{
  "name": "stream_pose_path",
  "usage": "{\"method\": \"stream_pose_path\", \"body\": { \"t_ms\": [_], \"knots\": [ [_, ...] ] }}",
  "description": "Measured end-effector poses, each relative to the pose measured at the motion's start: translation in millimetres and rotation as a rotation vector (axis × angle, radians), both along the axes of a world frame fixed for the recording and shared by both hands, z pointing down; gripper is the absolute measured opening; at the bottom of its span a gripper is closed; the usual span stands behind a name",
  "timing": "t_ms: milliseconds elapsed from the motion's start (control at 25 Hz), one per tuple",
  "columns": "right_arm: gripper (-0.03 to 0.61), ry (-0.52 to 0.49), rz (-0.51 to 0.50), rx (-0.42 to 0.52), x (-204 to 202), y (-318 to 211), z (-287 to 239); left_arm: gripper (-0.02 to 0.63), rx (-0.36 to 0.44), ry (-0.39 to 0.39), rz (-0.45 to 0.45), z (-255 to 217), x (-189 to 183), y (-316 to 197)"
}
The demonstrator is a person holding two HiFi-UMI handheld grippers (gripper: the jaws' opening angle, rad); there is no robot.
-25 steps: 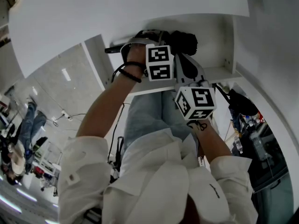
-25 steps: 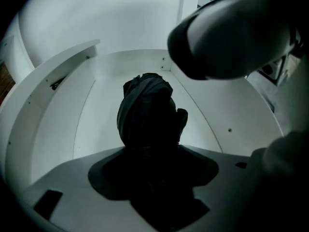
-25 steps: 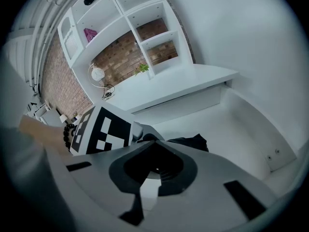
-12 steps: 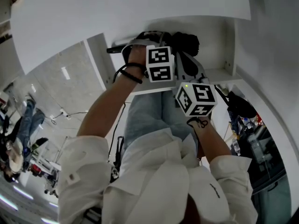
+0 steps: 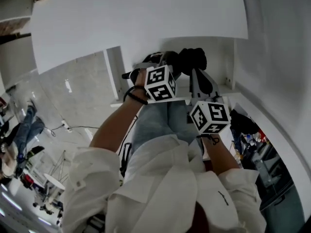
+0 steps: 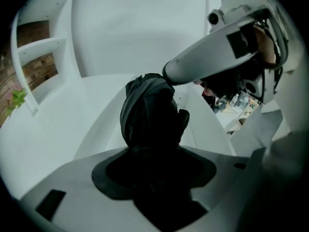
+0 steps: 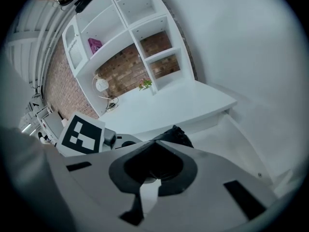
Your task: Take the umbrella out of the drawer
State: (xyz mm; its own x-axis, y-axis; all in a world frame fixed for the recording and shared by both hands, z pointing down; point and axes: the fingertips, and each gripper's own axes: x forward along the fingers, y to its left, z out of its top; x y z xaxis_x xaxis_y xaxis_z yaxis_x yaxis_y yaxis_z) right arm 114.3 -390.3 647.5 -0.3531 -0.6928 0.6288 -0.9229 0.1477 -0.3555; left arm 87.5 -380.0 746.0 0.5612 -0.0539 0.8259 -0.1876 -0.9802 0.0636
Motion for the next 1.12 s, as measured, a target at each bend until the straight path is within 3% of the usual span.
{"method": "stream_pose_path", "body": {
  "t_ms": [320,560,840,1120],
  "knots": [
    [0.017,-0.024,-0.018,0.198,13,1,-117,0.273,0.05,0.26,-0.306,-128,-4,-5],
    [0.017,-0.054,-0.021,0.334,-1,-3,-188,0.273,0.132,0.437,-0.487,-215,-38,-19],
    [0.017,-0.06,-0.034,0.446,-2,0,-252,0.273,0.292,0.594,-0.619,-310,-77,-24],
    [0.017,-0.036,-0.075,0.583,-1,11,-315,0.274,0.435,0.824,-0.7,-409,-99,-13]
  ]
}}
